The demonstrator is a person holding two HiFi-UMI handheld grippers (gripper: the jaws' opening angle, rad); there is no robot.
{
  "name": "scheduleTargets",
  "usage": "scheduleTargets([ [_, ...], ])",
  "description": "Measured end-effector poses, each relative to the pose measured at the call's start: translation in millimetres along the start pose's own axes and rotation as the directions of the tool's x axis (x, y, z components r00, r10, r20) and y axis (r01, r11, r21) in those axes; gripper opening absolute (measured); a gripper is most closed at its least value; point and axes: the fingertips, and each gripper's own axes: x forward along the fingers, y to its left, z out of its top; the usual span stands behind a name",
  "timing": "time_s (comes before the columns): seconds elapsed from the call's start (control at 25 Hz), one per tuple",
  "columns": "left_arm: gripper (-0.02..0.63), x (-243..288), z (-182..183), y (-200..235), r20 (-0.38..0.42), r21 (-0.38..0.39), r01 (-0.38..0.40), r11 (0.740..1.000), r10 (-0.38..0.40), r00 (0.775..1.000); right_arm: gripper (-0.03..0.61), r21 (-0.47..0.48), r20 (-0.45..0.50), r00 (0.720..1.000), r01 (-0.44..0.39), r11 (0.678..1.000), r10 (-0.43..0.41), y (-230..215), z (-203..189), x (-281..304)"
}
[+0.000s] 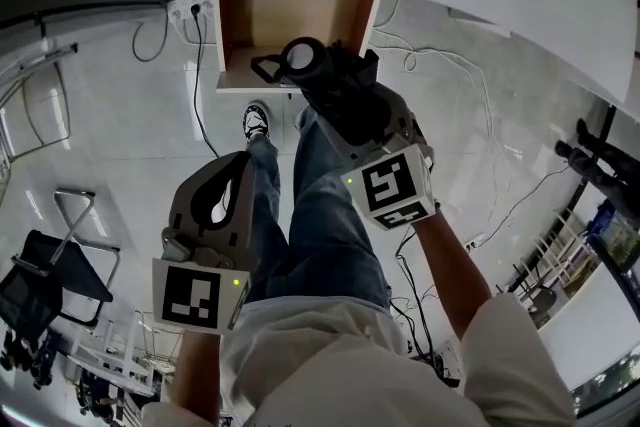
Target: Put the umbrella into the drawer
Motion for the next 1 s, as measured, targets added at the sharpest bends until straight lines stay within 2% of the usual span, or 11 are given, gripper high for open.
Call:
scheduleTargets([
  [0.6, 0.018, 7, -16, 1, -0.02, -0.038, -0.017, 0.999, 0.016, 1.0, 0.258, -0.026, -0.036, 0.999, 0.019, 0.999, -0.02, -18, -6, 41],
  [1.0, 0.018, 6, -21, 13, -0.014, -0.065, -0.062, 0.996, 0.061, 0.998, 0.258, -0.039, -0.065, 0.998, 0.015, 0.999, -0.018, -23, -12, 64],
])
